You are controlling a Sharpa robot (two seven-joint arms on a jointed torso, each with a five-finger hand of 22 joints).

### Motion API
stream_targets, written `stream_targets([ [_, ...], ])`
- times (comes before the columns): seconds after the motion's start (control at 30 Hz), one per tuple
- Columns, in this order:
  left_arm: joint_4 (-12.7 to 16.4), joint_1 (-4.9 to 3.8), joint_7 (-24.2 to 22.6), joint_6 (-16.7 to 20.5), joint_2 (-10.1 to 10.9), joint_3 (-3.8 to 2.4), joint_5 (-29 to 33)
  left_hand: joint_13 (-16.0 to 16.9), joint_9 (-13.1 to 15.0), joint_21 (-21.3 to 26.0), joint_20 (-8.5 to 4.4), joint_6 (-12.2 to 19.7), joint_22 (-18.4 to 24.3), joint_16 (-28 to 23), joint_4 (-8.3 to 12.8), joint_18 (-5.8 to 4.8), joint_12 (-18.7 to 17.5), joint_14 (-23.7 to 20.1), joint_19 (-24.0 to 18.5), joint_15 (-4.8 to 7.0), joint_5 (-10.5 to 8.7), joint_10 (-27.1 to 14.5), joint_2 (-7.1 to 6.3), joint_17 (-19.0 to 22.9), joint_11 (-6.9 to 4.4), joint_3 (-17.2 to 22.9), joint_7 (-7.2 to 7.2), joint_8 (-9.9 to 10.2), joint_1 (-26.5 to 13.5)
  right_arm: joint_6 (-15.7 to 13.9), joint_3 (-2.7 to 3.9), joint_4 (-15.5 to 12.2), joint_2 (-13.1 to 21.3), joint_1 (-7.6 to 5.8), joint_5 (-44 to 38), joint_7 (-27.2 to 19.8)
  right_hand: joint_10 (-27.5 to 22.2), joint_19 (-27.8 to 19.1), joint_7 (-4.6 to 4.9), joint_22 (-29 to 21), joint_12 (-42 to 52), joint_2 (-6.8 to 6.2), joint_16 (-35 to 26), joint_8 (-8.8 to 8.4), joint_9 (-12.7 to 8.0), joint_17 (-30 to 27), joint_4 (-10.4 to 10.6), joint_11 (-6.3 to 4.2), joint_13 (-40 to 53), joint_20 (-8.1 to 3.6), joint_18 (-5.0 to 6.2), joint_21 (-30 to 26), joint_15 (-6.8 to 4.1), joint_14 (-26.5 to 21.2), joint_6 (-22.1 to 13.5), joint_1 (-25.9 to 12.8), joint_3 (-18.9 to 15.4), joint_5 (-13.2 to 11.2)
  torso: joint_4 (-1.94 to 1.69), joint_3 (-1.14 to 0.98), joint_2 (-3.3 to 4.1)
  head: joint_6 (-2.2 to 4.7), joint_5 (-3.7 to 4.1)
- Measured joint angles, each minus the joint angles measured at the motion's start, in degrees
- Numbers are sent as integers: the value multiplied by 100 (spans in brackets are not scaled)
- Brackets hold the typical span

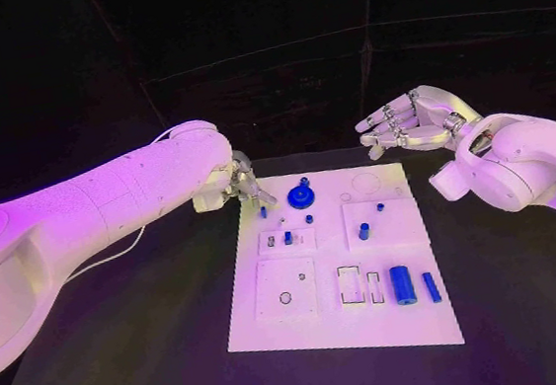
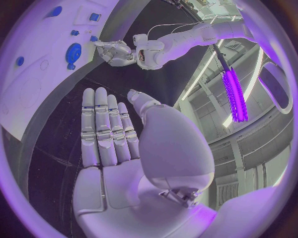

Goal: Assemble the parts on the task board

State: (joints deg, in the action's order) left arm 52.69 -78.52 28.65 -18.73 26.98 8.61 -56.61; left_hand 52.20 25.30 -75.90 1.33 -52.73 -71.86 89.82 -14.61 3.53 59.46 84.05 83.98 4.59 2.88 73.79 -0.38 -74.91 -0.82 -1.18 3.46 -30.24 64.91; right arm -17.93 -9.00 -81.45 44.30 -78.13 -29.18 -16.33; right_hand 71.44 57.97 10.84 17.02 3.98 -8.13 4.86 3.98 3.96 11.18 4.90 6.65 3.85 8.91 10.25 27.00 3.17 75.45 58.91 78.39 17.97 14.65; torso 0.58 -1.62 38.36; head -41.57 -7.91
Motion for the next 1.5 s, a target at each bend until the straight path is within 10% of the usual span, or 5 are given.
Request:
stream_targets([
  [1.23,-176,56,-3,-213,-132,0,-8,-15,-108,-48,0,-83,-68,0,237,0,0,0,0,0,0,0,245,0,0,1,2,-21,449,0,0,0,-21,0,0,1,0,20,0,-7,0,0,0,0,0,-6,0,0,2,21,-1,-22,0,0,0,0,0,0,2,-1,-1,-54,11],
  [1.5,-185,56,-20,-213,-142,-1,-8,-22,-169,-48,0,-103,-74,0,527,0,0,0,0,0,0,22,520,0,-22,291,-18,-20,886,1,0,0,-24,0,0,-1,0,21,0,-7,0,0,0,0,0,-6,0,0,2,21,-1,-22,0,0,0,0,0,0,1,-2,-1,-60,19],
])
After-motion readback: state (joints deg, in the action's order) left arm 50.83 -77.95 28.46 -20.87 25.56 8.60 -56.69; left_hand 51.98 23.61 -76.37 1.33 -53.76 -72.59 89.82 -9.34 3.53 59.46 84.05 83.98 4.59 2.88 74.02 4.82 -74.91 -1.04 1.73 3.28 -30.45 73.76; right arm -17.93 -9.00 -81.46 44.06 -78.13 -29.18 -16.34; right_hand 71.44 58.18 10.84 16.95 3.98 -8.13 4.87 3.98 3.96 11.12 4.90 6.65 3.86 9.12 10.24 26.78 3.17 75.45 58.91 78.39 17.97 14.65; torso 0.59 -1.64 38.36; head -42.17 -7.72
